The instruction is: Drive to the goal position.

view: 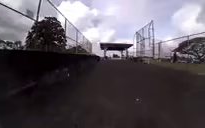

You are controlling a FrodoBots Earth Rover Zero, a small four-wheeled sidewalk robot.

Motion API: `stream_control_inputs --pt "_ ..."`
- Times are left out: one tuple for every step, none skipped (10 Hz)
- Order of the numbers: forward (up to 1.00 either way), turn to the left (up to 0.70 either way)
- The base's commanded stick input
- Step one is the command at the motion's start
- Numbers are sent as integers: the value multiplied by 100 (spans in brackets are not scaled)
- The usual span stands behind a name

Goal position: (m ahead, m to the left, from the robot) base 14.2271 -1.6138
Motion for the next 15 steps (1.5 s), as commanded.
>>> stream_control_inputs --pt "85 0" --pt "85 0" --pt "85 0" --pt "85 0" --pt "85 0" --pt "85 0" --pt "85 0" --pt "85 0" --pt "85 0" --pt "85 0" --pt "85 0" --pt "85 0" --pt "85 0" --pt "85 0" --pt "85 0"
